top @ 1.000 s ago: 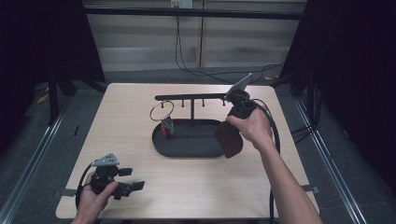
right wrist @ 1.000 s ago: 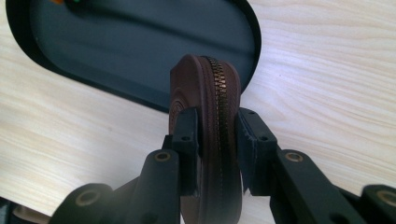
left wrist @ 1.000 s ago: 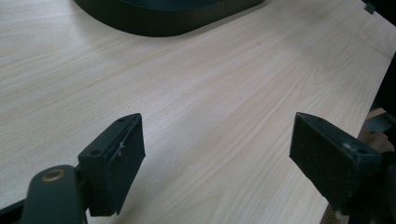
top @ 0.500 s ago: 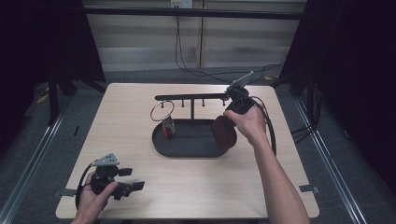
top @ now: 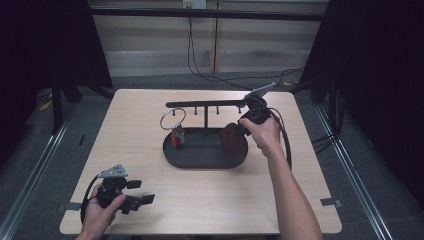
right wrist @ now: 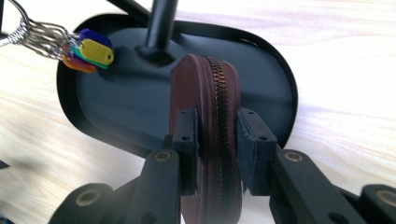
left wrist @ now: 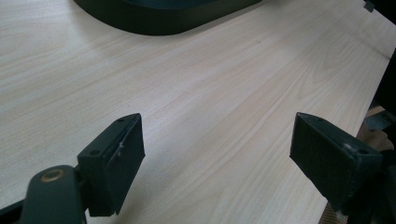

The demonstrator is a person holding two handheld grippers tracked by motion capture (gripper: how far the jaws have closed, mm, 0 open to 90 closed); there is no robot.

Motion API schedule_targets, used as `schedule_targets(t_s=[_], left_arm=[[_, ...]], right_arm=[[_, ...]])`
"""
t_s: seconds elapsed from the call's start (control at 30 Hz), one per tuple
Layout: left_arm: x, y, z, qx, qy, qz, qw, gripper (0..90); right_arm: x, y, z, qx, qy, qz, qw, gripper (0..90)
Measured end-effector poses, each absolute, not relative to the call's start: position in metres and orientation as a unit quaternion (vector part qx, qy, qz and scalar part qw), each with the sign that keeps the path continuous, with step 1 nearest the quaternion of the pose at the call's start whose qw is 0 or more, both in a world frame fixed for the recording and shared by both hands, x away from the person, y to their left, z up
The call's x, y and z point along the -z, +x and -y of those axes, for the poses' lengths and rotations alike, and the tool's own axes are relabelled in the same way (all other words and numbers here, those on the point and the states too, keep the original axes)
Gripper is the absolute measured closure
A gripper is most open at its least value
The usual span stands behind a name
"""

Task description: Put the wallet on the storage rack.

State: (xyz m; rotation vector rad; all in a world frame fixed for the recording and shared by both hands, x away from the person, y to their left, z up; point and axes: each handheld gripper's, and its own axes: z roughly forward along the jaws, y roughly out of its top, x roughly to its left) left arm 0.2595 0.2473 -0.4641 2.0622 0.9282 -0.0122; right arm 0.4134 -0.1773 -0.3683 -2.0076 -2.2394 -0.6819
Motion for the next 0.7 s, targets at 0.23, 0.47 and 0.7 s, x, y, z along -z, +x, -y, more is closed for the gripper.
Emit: schedule_targets(t_s=[0.23,0.47,0.7], left_arm=[[0.463,0.259,-0.248,0.001,0.822,-0.373,0.431,17.6],[0.463,0.259,-0.248,0.001,0.822,-0.372,0.431,17.6],[0.463,0.259,-0.249,0.0,0.822,-0.372,0.43,17.6]], right_arm=[[0.378,0.415,0.179,0.244,-0.659,0.71,0.041,70.7],[0.392,0.416,0.179,0.255,-0.663,0.702,0.048,70.7],[0.403,0.416,0.182,0.266,-0.671,0.69,0.051,70.6]])
